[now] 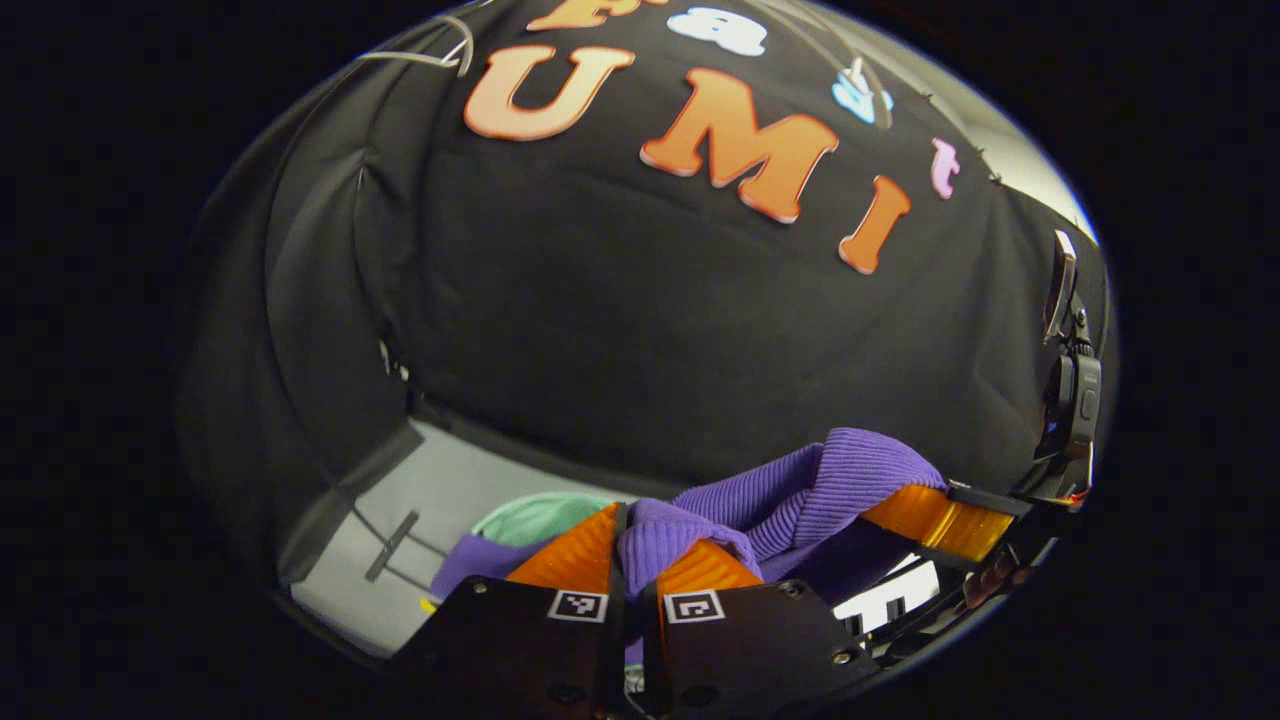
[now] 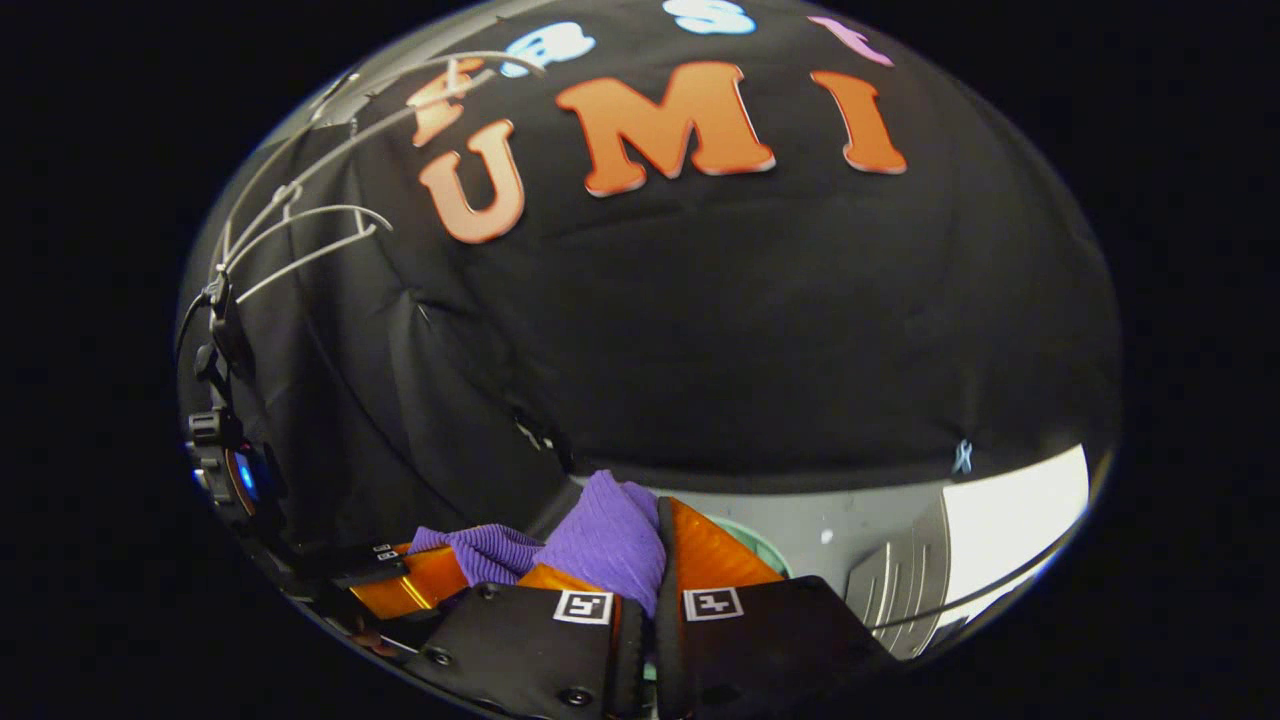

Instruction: Grasp the clothes on the hanger with both hands and then place them into the laundry hamper below.

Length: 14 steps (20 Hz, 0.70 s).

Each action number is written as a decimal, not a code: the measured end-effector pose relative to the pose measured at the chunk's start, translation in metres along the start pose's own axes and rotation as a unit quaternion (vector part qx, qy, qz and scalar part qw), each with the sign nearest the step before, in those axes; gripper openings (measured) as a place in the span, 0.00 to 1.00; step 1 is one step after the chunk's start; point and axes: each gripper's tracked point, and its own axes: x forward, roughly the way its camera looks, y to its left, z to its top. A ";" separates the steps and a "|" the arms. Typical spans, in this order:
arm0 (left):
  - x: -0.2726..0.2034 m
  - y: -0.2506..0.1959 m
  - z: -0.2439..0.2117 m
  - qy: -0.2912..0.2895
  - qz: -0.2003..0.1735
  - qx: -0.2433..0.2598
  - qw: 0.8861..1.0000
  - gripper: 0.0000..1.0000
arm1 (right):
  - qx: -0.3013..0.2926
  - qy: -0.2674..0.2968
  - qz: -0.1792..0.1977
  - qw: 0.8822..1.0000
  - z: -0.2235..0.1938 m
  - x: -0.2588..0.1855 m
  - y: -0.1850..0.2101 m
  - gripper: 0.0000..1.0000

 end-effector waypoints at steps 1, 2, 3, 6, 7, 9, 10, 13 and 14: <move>0.003 0.004 -0.021 0.040 0.000 -0.014 0.999 0.08 | 0.016 0.026 -0.007 1.000 -0.020 0.006 -0.006 0.13; 0.005 0.000 -0.034 0.077 0.004 -0.026 0.997 0.08 | 0.026 0.048 -0.013 0.998 -0.035 0.011 -0.011 0.12; 0.007 0.005 -0.044 0.097 0.009 -0.038 0.995 0.08 | 0.028 0.067 -0.016 0.997 -0.051 0.014 -0.016 0.12; 0.025 0.001 -0.054 0.120 0.027 -0.047 0.991 0.08 | 0.037 0.110 -0.022 0.993 -0.078 0.017 -0.024 0.13; 0.028 0.000 -0.057 0.126 0.028 -0.048 0.990 0.08 | 0.043 0.115 -0.025 0.992 -0.080 0.020 -0.026 0.13; 0.032 0.004 -0.060 0.134 0.031 -0.054 0.989 0.09 | 0.050 0.130 -0.030 0.990 -0.082 0.024 -0.028 0.13; 0.032 0.008 -0.061 0.134 0.035 -0.057 0.989 0.09 | 0.052 0.135 -0.029 0.989 -0.081 0.026 -0.028 0.14; 0.029 0.012 -0.060 0.135 0.043 -0.065 0.988 0.10 | 0.054 0.145 -0.028 0.988 -0.088 0.034 -0.031 0.17; 0.035 0.014 -0.062 0.135 0.042 -0.069 0.988 0.13 | 0.055 0.147 -0.027 0.987 -0.090 0.038 -0.032 0.21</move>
